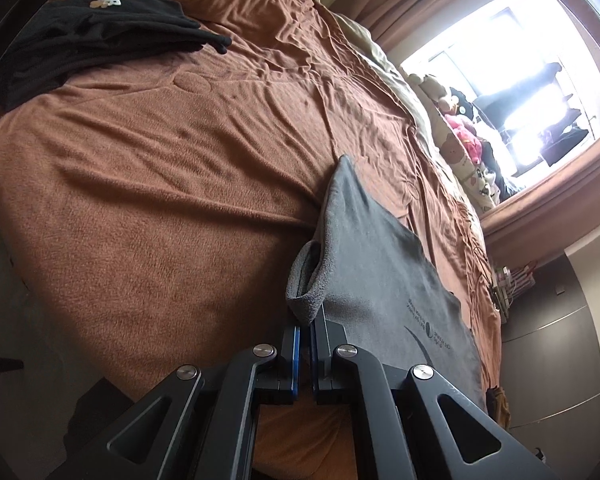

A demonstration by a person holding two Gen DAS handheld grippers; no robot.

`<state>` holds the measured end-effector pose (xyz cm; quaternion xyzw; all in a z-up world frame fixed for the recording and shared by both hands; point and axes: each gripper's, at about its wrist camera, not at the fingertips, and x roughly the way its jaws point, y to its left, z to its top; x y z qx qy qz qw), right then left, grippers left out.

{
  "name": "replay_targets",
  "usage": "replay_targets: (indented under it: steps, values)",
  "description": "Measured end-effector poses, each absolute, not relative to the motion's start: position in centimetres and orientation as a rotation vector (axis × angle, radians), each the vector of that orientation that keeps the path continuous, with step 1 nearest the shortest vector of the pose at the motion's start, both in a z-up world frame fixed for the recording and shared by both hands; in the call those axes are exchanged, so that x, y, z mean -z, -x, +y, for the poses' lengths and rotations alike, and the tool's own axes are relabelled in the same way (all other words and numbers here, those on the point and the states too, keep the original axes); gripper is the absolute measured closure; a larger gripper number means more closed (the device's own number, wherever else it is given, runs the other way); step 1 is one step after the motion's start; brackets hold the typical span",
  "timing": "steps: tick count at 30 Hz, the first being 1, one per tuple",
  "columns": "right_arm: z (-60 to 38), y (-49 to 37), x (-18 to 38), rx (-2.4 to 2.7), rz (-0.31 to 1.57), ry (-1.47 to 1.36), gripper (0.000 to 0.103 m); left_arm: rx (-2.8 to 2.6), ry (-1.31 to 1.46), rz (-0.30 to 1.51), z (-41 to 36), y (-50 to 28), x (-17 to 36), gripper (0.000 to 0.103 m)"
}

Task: Fold small clothes
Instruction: 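Hold the side edge with both grippers and fold it over onto the shirt, then open both grippers and release the folded side edge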

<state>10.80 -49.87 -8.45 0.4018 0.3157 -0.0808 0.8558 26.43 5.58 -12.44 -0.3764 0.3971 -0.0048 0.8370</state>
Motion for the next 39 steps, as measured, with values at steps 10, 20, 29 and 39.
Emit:
replay_targets:
  steps: [10, 20, 29, 39]
  values:
    - [-50.0, -8.7, 9.7, 0.201, 0.689, -0.841, 0.103, 0.006, 0.792, 0.885, 5.5, -25.5, 15.2, 0.099]
    - [-49.3, -8.5, 9.8, 0.233, 0.722, -0.809, 0.103, -0.007, 0.806, 0.926, 6.2, -25.7, 17.6, 0.099]
    - [-49.4, -9.2, 9.5, 0.212, 0.793, -0.8, 0.102, -0.026, 0.737, 0.974, 6.2, -26.4, 17.4, 0.083]
    - [-49.4, -8.6, 6.0, 0.254, 0.771, -0.651, 0.067, -0.036, 0.631, 0.938, 6.9, -27.9, 14.9, 0.048]
